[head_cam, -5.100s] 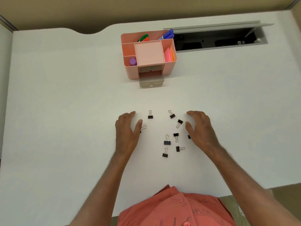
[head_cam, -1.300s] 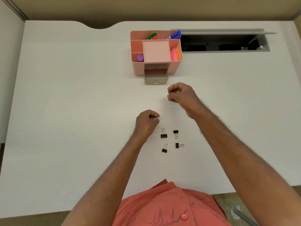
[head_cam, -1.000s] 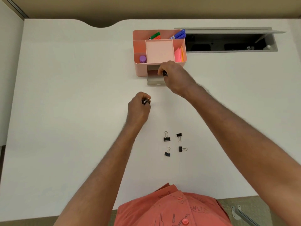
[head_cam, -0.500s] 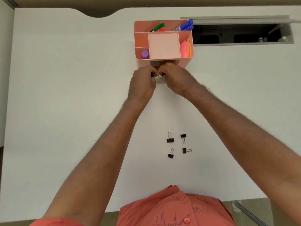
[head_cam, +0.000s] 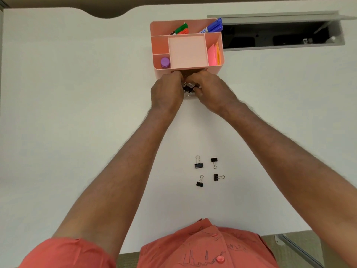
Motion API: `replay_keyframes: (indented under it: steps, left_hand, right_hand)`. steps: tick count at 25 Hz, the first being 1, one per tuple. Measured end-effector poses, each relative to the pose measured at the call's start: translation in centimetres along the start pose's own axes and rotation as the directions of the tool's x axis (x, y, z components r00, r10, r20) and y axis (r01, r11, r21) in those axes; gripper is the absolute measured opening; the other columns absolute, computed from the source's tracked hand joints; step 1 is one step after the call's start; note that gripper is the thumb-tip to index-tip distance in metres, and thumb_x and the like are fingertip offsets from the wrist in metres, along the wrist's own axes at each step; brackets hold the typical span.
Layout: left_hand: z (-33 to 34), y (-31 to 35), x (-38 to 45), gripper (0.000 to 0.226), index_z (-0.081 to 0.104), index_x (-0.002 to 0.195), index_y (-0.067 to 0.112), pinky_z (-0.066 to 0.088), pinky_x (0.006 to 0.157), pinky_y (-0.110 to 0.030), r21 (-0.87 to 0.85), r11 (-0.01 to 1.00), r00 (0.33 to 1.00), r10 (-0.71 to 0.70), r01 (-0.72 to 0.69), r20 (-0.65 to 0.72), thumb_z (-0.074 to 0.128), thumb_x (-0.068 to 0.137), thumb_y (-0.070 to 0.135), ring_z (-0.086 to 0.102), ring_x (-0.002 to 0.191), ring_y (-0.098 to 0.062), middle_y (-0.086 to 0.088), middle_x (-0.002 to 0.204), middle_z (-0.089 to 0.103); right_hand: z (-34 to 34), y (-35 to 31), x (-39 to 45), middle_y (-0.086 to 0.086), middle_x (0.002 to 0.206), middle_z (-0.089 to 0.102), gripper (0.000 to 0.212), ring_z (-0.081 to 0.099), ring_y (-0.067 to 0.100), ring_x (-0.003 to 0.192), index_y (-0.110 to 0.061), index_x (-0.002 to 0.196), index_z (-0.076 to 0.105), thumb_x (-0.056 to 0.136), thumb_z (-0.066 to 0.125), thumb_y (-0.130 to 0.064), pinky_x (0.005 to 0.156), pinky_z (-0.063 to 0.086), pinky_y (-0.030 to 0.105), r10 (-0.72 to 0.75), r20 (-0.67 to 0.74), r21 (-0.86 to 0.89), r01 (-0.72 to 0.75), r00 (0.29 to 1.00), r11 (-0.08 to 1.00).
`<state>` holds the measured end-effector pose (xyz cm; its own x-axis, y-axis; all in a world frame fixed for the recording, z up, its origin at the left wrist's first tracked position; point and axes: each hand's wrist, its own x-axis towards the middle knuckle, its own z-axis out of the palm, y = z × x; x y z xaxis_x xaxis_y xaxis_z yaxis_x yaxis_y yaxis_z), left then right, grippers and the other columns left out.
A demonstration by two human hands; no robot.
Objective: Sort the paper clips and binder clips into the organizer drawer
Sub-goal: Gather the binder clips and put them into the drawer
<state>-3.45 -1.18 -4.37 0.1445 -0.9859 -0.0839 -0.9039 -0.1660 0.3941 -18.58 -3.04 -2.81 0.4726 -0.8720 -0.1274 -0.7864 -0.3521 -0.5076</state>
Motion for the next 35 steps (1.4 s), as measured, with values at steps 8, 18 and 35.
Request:
replay_keyframes:
  steps: [8, 18, 35]
  left_hand:
    - [0.3, -0.7, -0.7, 0.029, 0.068, 0.113, 0.026, 0.04, 0.064, -0.031, 0.036, 0.997, 0.997, 0.074, -0.074, 0.004, 0.05, 0.094, 0.015, 0.067, 0.088, -0.029, 0.001, 0.107, 0.073]
    - [2.9, -1.6, -13.8, 0.025, 0.063, 0.12, 0.026, 0.055, 0.083, -0.035, -0.374, 0.914, 0.961, 0.229, -0.156, 0.157, 0.064, 0.095, 0.031, 0.061, 0.094, -0.011, 0.009, 0.118, 0.058]
    - [4.0, 0.6, -23.6, 0.027, 0.055, 0.115, 0.013, 0.056, 0.072, -0.044, -0.08, 0.968, 0.854, 0.249, -0.239, 0.457, 0.067, 0.091, 0.014, 0.057, 0.09, -0.027, -0.006, 0.124, 0.044]
  right_hand:
    - [0.2, 0.6, -1.4, 0.007, 0.119, 0.068, 0.027, 0.065, 0.019, 0.106, -0.014, 0.119, 0.07, 0.101, 0.052, -0.003, 0.092, 0.056, 0.037, 0.087, -0.152, 0.141, -0.065, 0.985, 0.988]
    - [3.5, 1.1, -13.8, -0.012, 0.111, 0.06, 0.024, 0.063, 0.002, 0.094, -0.033, 0.114, 0.064, 0.097, 0.063, -0.016, 0.084, 0.058, 0.027, 0.278, -0.041, 0.328, -0.25, 0.96, 0.911]
    - [7.0, -1.1, -24.2, 0.001, 0.121, 0.048, 0.027, 0.057, 0.016, 0.103, -0.015, 0.119, 0.063, 0.094, 0.068, -0.006, 0.091, 0.052, 0.03, 0.304, 0.126, 0.204, -0.324, 0.944, 0.924]
